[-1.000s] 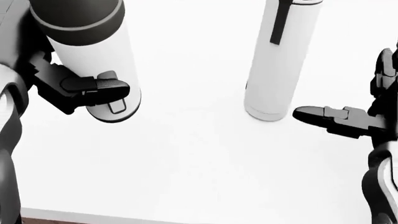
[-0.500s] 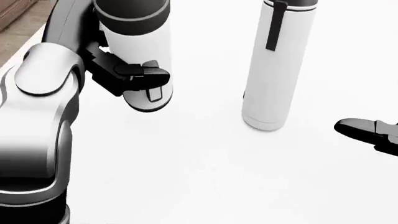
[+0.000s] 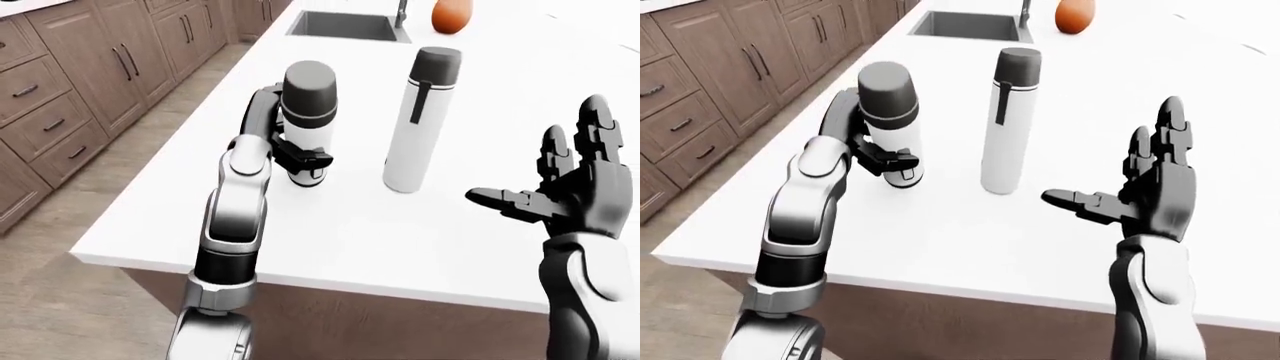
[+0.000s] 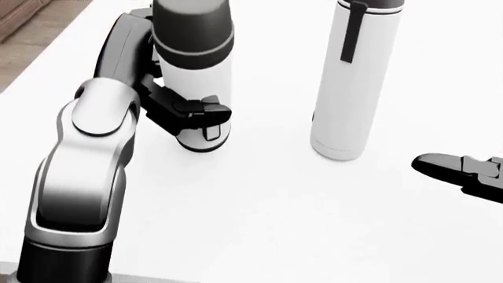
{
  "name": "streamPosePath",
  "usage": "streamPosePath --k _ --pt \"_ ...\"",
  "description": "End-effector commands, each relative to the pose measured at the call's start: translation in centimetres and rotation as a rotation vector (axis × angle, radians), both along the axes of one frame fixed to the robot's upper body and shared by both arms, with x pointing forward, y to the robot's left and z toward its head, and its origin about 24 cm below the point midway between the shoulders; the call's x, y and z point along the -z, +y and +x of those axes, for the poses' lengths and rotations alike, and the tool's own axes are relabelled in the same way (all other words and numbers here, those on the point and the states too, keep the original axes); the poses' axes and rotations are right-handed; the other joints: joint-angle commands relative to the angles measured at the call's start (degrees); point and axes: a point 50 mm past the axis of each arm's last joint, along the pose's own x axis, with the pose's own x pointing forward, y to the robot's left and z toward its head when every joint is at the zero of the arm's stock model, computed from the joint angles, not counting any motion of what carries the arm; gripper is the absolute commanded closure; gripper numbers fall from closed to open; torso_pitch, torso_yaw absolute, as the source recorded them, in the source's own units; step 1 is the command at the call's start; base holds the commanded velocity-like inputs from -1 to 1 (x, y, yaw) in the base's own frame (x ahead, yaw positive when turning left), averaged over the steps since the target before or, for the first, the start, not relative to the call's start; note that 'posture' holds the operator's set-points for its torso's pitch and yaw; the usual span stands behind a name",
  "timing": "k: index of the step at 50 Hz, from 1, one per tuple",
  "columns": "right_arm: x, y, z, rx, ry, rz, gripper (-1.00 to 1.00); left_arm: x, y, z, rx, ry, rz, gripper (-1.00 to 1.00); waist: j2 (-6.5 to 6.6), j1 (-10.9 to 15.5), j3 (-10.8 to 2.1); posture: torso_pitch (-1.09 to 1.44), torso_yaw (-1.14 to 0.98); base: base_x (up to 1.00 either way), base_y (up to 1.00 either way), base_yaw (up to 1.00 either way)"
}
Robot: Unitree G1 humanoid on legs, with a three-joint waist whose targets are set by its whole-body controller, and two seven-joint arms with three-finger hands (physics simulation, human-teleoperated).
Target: Move the drinks to the dining counter.
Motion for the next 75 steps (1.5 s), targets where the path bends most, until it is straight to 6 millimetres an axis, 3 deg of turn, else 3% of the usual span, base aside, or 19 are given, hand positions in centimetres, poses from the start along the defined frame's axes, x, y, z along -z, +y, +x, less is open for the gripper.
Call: streamPosePath --k 1,7,8,10,16,25,33,50,57,75 --pt "-1.5 0.2 -0.4 0.001 -0.081 -0.033 -1.0 -1.4 -0.2 -0.2 0.007 -0.069 0.01 1.0 -0.18 0.06 -1.2 0.0 0.0 0.0 0.0 0.0" --pt "-1.3 0.2 -0.3 0.002 -0.08 -0.033 -1.0 -0.9 -0.1 0.0 0.006 -0.059 0.016 0.91 -0.08 0.08 -1.41 0.0 0.0 0.0 0.0 0.0" --pt "-1.3 0.2 -0.3 0.002 -0.08 -0.032 -1.0 -0.9 -0.1 0.0 0.006 -0.059 0.019 0.78 -0.06 0.07 -1.46 0.0 0.0 0.0 0.0 0.0" --pt "-1.3 0.1 -0.4 0.002 -0.08 -0.032 -1.0 -0.7 -0.1 0.0 0.005 -0.058 0.023 0.32 -0.05 0.08 -1.5 0.0 0.0 0.0 0.0 0.0" --pt "-1.2 0.1 -0.3 0.003 -0.08 -0.028 -1.0 -0.2 0.0 0.2 0.0 -0.05 0.024 -0.06 -0.03 0.17 -1.5 0.0 0.0 0.0 0.0 0.0" --pt "-1.0 0.1 -0.3 0.006 -0.076 -0.027 -1.0 -0.2 0.0 0.1 -0.001 -0.051 0.022 -0.11 -0.07 0.17 -1.45 0.0 0.0 0.0 0.0 0.0" --pt "-0.9 0.1 -0.4 0.005 -0.075 -0.027 -1.0 -0.2 0.3 0.2 -0.007 -0.049 0.017 -0.39 0.03 0.15 -1.47 0.0 0.0 0.0 0.0 0.0" --pt "-0.8 0.2 -0.3 0.003 -0.074 -0.027 -1.0 -0.8 0.6 0.1 -0.007 -0.063 0.018 -0.69 -0.13 0.21 -1.92 0.0 0.0 0.0 0.0 0.0" --pt "-0.8 0.1 -0.3 0.005 -0.074 -0.028 -1.0 -1.0 0.6 0.0 -0.007 -0.066 0.021 -0.62 0.05 0.17 -2.11 0.0 0.0 0.0 0.0 0.0" --pt "-0.8 0.0 -0.3 0.009 -0.073 -0.026 -1.0 -1.5 0.6 -0.2 -0.004 -0.075 0.02 -0.69 0.18 -0.02 -1.54 0.0 0.0 0.0 0.0 0.0"
